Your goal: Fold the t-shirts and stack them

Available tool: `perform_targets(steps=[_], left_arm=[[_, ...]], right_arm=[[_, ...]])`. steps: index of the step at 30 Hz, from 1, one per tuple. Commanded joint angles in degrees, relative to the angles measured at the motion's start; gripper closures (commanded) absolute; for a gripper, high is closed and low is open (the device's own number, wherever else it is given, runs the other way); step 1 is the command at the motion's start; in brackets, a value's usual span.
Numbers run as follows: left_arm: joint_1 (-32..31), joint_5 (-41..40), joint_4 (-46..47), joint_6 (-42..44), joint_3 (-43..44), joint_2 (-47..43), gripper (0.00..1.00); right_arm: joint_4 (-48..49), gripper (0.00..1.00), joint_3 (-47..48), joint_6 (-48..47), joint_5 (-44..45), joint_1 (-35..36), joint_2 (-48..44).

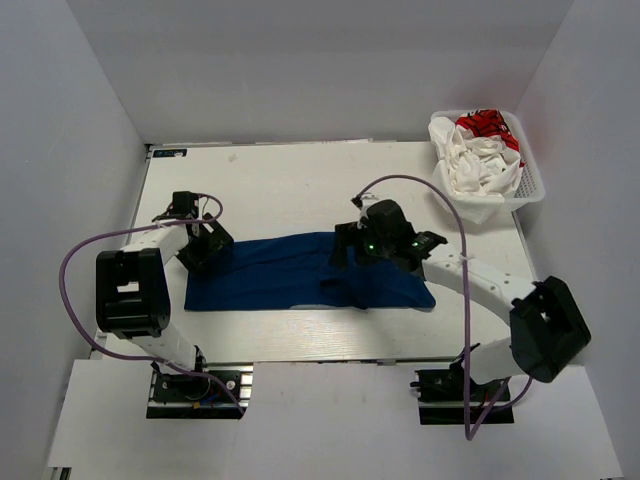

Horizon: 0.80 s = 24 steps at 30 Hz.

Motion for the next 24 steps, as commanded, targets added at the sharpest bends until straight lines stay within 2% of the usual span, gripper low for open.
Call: perform_targets(steps=[1, 4, 7, 10, 11, 13, 17, 22, 24], left_arm=[[0.0, -2.2, -0.4, 1.2, 0.8, 1.3, 0.00], [0.0, -3.5, -2.1, 0.0, 0.8, 1.8, 0.00], [0.0, -8.5, -5.7, -2.0, 0.8, 1.8, 0.00], [-0.6, -10.7, -7.8, -4.9, 0.2, 1.3, 0.00], [-0.6, -10.7, -7.8, -4.9, -0.4, 0.4, 0.00], [-1.3, -10.7, -7.3, -6.5, -2.7, -0.6, 0.00], [-5.0, -9.3, -8.5, -9.2, -5.4, -0.6, 0.00], [-13.6, -2.8, -10.7, -11.4, -6.8, 4.4, 0.00], [-16.3, -0.3, -12.6, -11.4, -6.8, 5.0, 0.00]], right_arm=[[-2.2, 0.10, -2.5, 0.7, 4.8, -2.3, -4.1], [-4.3, 0.10, -3.4, 3.9, 4.9, -4.3, -2.2], [-6.5, 0.10, -2.7, 6.7, 5.3, -6.1, 6.3], [-8.2, 0.10, -0.4, 8.0, 13.7, -7.8, 10.1], [-8.7, 0.10, 0.6, 7.9, 15.8, -8.1, 14.3], [-9.5, 0.10, 4.3, 7.3, 18.3, -9.7, 18.4], [-7.6, 0.10, 10.6, 4.8, 17.4, -13.1, 27.0], [-7.5, 0.10, 29.3, -1.6, 17.3, -16.2, 39.5], [-6.6, 0.10, 33.0, -3.8, 17.0, -16.6, 45.3]])
